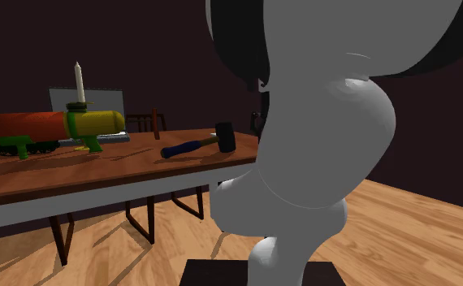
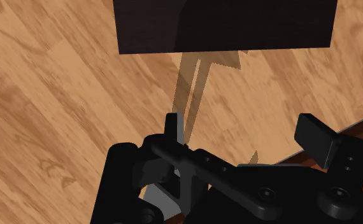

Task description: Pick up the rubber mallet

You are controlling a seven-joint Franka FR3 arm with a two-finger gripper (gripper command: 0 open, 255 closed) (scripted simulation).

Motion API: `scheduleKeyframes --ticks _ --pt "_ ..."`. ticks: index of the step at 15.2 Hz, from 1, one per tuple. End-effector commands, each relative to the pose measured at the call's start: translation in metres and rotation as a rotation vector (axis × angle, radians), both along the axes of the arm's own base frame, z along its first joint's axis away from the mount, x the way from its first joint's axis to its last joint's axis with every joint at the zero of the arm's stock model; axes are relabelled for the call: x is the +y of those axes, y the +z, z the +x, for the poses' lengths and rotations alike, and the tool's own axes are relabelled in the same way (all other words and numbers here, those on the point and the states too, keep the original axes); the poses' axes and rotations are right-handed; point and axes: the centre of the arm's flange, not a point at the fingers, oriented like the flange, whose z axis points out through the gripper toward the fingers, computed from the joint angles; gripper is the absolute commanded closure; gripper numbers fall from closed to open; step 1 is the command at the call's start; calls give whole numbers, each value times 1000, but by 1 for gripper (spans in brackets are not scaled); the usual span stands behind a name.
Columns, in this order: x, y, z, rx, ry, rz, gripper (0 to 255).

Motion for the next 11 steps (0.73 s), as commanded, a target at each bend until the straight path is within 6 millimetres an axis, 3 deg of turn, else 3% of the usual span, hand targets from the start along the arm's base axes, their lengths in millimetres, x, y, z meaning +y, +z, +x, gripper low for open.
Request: scheduleKeyframes --ticks 1,6,11 --pt "0 0 0 0 0 0 0" --pt "68 6 0 -38 -214 -34 0" --pt "135 10 15 -76 -427 -67 0"
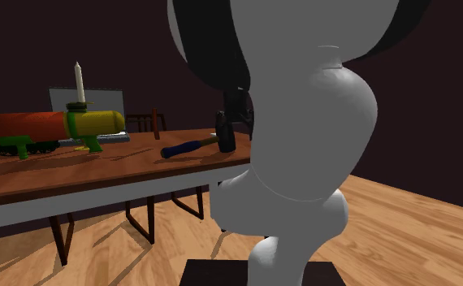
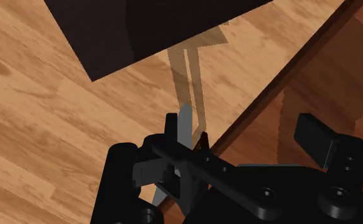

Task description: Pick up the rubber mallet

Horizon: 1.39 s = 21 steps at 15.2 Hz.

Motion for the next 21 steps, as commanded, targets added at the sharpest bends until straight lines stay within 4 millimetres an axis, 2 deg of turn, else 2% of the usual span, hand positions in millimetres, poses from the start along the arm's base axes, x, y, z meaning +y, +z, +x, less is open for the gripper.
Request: scheduleKeyframes --ticks 1,6,12,13,20,21 --pt "27 5 8 -16 -93 -12 0" --pt "88 8 39 -55 -307 -46 0" --pt "151 10 92 -101 -564 -86 0" --pt "153 10 95 -103 -575 -88 0" --pt "153 -30 95 -103 -575 -88 0" --pt "153 -30 95 -103 -575 -88 0"
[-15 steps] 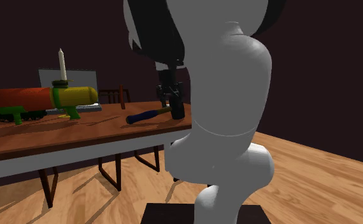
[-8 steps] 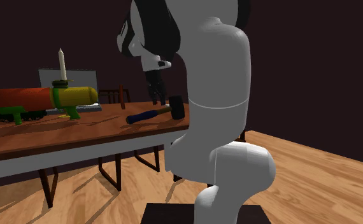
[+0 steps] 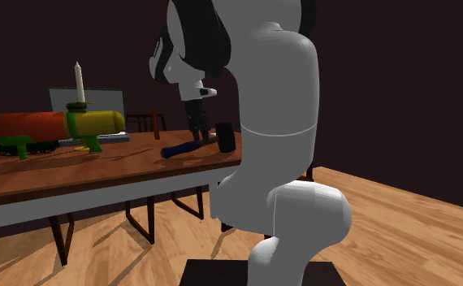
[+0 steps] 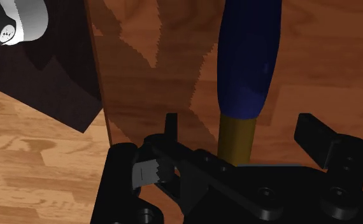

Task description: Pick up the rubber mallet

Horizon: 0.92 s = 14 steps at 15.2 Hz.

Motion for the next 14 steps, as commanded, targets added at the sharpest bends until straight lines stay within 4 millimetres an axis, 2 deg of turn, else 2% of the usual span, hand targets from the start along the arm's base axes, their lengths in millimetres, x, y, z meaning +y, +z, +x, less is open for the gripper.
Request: scheduleKeyframes --ticks 1,2,11,14 --pt "0 -4 0 0 0 0 0" --pt "0 -4 1 0 0 0 255" --pt "0 -4 0 0 0 0 255" --pt "0 12 0 0 0 0 255"
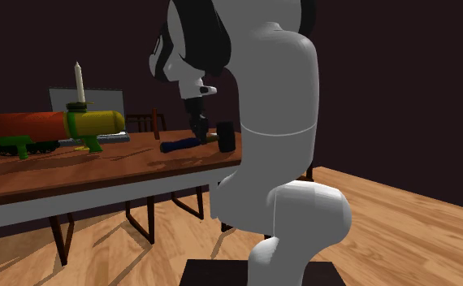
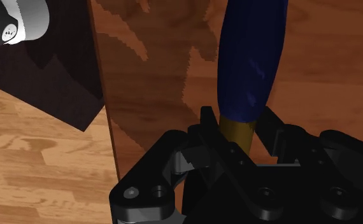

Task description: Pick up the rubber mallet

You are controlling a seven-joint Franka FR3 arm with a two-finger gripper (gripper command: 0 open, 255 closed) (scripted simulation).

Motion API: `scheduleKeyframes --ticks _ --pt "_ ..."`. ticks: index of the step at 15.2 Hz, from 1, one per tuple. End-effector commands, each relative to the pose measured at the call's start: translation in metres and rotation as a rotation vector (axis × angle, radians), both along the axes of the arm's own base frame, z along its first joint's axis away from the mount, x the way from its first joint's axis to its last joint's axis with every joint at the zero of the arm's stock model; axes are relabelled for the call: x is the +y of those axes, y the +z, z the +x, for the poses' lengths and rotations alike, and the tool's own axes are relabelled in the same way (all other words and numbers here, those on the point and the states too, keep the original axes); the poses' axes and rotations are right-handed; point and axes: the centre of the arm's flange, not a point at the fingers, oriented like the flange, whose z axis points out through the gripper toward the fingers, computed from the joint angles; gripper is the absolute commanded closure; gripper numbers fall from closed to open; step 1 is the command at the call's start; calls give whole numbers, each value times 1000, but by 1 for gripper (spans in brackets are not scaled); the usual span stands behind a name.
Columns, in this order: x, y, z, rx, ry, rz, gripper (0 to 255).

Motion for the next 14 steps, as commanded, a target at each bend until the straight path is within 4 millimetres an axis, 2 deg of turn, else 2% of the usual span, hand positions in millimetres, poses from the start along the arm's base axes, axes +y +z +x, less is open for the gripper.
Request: scheduleKeyframes --ticks 1,12,14 --pt "0 10 -1 0 0 0 255" --pt "0 68 -1 0 0 0 255" --pt "0 69 -1 0 0 0 255"
